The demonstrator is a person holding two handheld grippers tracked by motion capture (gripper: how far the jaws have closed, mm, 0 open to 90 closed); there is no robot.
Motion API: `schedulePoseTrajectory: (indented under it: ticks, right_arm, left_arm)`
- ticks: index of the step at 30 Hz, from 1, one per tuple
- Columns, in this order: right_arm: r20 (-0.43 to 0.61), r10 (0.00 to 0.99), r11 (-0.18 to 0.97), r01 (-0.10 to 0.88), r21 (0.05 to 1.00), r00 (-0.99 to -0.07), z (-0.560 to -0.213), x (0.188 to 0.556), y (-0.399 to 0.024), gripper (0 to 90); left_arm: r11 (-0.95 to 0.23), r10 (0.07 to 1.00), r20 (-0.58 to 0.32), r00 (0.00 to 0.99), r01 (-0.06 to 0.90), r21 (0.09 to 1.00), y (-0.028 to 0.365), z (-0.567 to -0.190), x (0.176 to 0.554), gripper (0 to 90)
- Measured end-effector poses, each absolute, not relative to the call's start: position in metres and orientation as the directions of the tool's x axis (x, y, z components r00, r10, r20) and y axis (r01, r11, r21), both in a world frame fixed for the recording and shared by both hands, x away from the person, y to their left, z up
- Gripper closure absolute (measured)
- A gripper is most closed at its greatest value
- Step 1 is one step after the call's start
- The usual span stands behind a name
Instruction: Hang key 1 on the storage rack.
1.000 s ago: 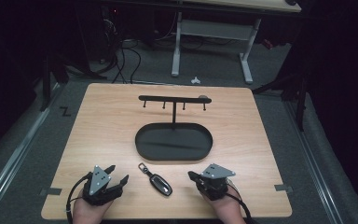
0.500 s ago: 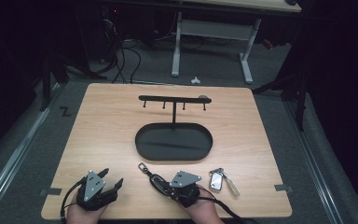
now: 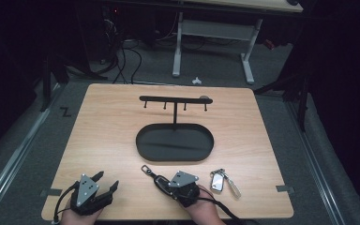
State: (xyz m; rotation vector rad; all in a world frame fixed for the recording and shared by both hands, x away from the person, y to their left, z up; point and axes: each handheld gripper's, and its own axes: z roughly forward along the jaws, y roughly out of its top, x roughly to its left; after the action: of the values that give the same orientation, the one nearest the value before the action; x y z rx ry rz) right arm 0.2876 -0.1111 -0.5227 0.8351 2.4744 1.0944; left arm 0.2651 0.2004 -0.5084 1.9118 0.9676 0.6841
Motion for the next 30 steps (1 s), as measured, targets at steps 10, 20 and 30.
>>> schedulePoseTrajectory:
  ticks: [10,20,30]
  right_arm:
    - [-0.048,0.705,0.500,0.447,0.742,-0.708,-0.522,0.275,-0.151,90.0]
    - [-0.036,0.783,0.435,0.504,0.746,-0.621,-0.522,0.263,-0.190,90.0]
    - [-0.032,0.818,0.400,0.527,0.750,-0.575,-0.522,0.258,-0.213,90.0]
  left_arm:
    - [-0.346,0.772,0.087,0.629,0.302,0.888,0.167,-0.503,0.283,36.8]
    - [-0.347,0.722,0.073,0.688,0.269,0.899,0.139,-0.498,0.298,36.8]
    - [-0.344,0.718,0.065,0.693,0.271,0.899,0.130,-0.498,0.304,36.8]
